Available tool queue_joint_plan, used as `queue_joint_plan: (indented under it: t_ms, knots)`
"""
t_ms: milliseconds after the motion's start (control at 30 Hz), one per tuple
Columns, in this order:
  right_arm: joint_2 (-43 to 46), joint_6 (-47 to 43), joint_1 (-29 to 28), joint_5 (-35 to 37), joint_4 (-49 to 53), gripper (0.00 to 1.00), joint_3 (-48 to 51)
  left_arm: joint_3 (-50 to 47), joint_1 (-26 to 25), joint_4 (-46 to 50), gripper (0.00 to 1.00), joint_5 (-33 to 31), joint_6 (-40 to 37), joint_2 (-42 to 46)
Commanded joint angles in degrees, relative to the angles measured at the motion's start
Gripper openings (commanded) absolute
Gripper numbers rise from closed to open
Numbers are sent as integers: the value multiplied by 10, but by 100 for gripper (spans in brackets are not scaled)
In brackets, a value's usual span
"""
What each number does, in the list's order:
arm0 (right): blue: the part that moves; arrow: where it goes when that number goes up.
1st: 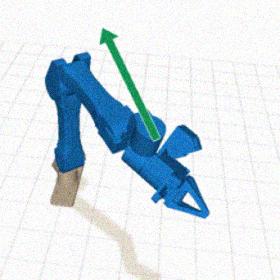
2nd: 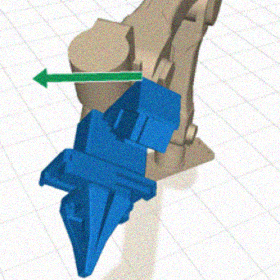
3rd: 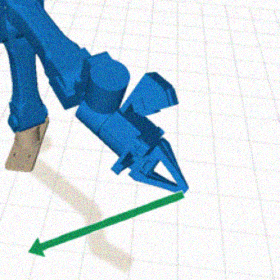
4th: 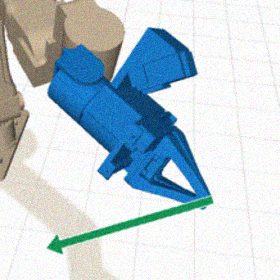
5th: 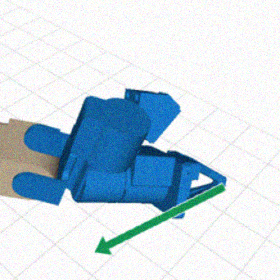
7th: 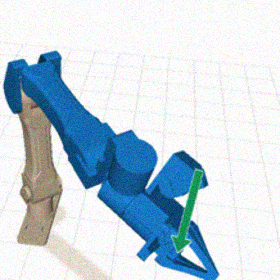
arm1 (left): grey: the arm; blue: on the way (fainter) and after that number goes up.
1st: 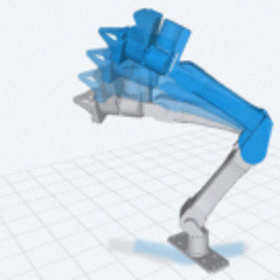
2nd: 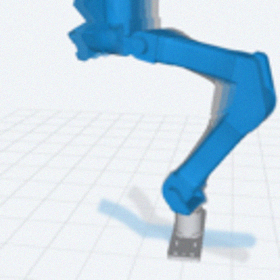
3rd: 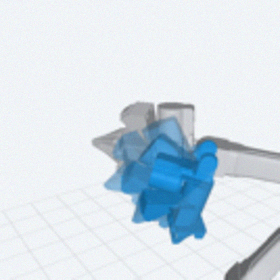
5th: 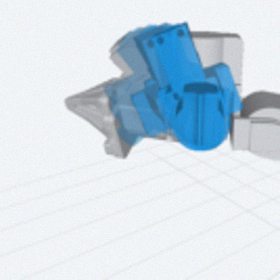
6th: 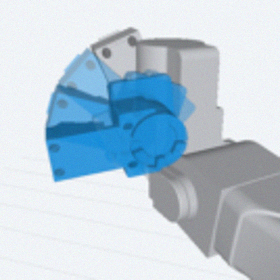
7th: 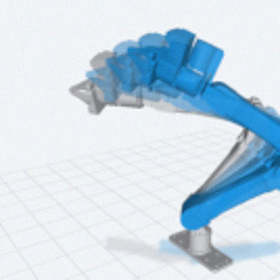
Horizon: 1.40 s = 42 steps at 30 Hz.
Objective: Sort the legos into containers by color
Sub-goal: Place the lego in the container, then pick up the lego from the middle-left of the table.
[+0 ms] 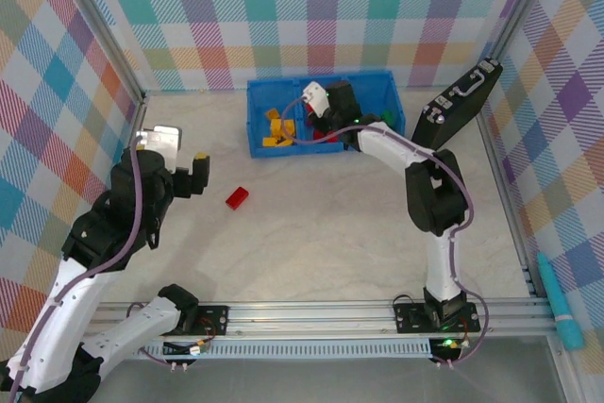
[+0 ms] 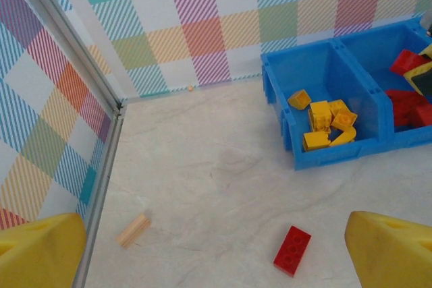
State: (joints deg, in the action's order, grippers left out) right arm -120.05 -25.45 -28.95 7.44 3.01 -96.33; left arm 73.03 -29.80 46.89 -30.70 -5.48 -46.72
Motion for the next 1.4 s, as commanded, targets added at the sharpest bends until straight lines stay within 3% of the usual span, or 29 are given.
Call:
queue_joint_plan:
  t_ms: [0, 333, 400, 500, 633, 867, 1033, 1233, 1367]
  knots:
    - [-43, 21, 3, 27, -5, 31, -42, 13, 5, 35, 99, 17, 15, -15]
    - [-89, 13, 10, 37, 22, 44, -95, -37, 6, 76, 100, 71, 128, -70]
    - [-86, 13, 12, 35, 19, 51, -90, -46, 6, 83, 100, 81, 153, -86]
    - [-76, 6, 13, 30, 3, 61, -72, -72, 6, 68, 100, 104, 174, -99]
    - [-47, 5, 15, 14, -14, 63, -47, -105, 6, 2, 100, 132, 185, -127]
    - [41, 1, 16, -14, -32, 67, 4, -134, 16, -113, 100, 133, 93, -237]
    - [125, 48, 33, -85, -28, 74, 37, -136, 33, -148, 100, 151, 39, -338]
    - [235, 74, 45, -129, -56, 81, 110, -101, 45, -111, 92, 150, 10, -455]
    - [312, 99, 58, -139, -63, 82, 166, -122, 49, -140, 92, 143, -3, -483]
